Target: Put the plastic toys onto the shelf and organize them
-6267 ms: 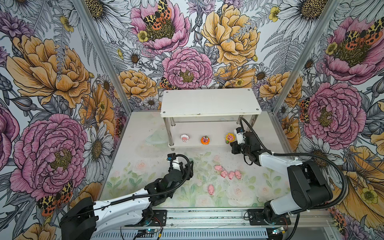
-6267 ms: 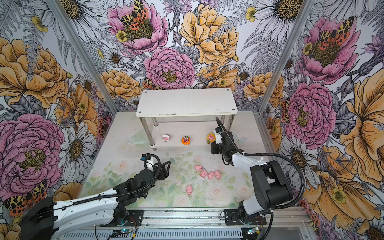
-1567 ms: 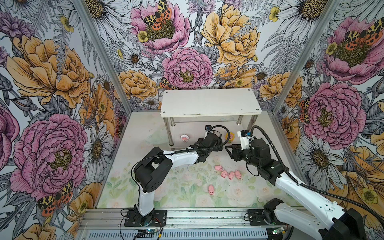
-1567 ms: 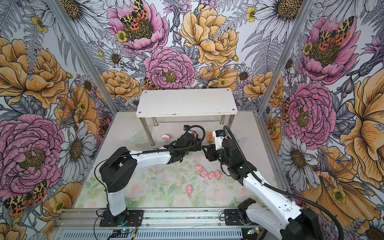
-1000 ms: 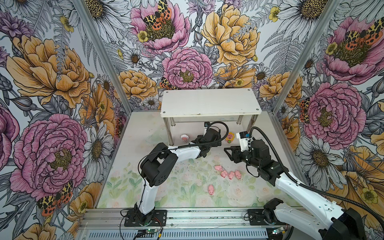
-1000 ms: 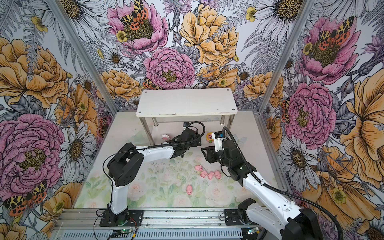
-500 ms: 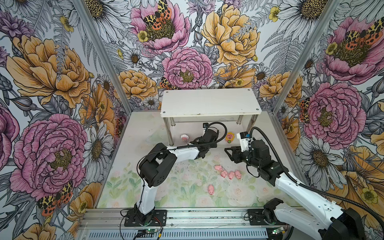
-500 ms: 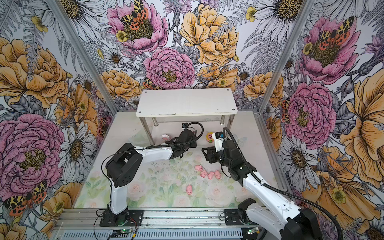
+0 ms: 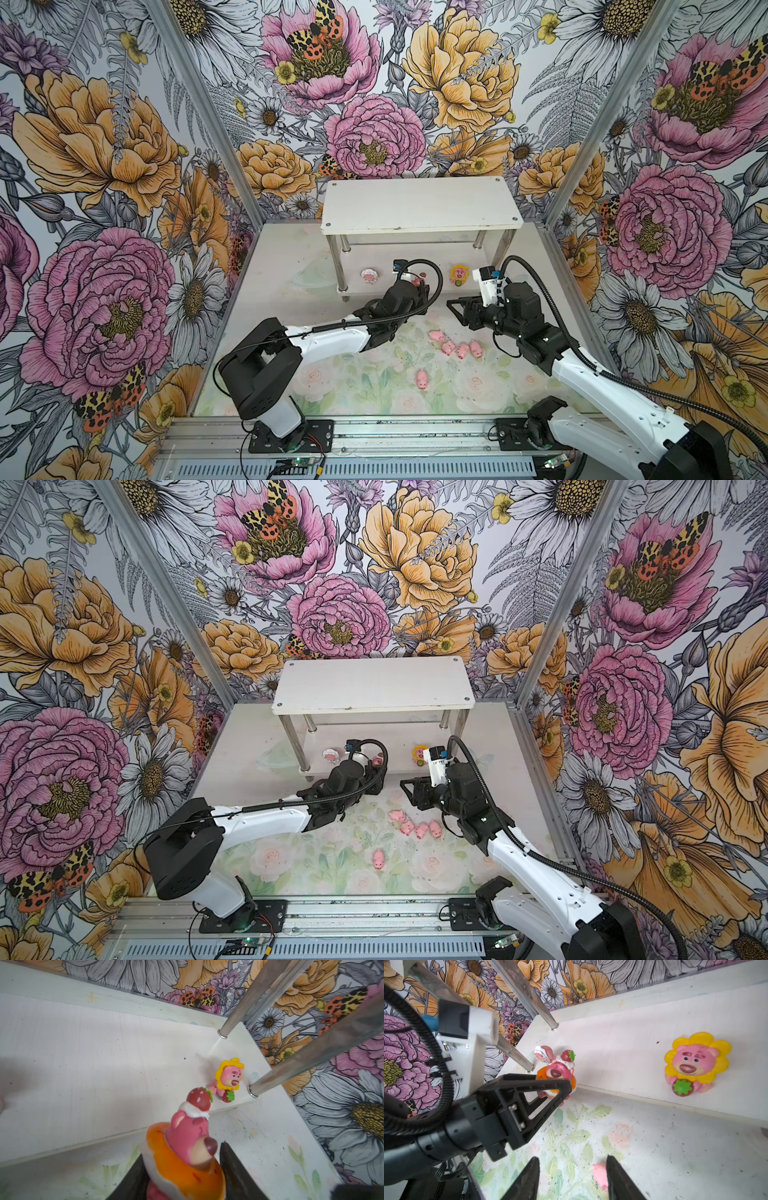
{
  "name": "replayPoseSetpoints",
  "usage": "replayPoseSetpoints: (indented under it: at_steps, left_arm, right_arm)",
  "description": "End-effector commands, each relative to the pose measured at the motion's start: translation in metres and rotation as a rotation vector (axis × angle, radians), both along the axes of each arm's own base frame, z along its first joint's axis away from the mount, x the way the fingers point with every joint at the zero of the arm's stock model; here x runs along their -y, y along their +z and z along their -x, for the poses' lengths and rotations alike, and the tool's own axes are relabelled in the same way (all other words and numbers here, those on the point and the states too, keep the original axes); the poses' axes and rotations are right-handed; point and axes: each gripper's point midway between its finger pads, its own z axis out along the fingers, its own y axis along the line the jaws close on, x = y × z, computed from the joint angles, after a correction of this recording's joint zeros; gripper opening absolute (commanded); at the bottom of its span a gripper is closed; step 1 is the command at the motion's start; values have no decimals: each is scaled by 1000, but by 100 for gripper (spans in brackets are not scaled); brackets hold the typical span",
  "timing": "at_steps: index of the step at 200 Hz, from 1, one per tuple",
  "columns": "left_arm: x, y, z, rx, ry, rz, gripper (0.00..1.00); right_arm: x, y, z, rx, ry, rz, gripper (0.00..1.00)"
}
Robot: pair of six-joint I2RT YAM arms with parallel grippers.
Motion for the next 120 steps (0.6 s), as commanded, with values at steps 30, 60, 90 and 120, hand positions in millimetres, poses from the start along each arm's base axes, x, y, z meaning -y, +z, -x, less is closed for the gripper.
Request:
replayPoseSetpoints:
  at_steps: [30, 60, 90, 120]
  left_arm:
    - [-6, 17, 63, 166, -102, 141, 27]
    - [-12, 1, 92, 174, -140, 164, 28]
    - [-4, -7, 115, 188, -202, 160, 28]
    - [-4, -9, 123, 202, -218, 156, 27]
  right_arm:
    - [-9, 2, 14, -37, 50, -88, 54]
    - [-23, -8, 20, -90, 100, -103, 54]
    - [-51, -13, 28, -148, 193, -163, 56]
    - [-72, -23, 36, -196, 250, -177, 57]
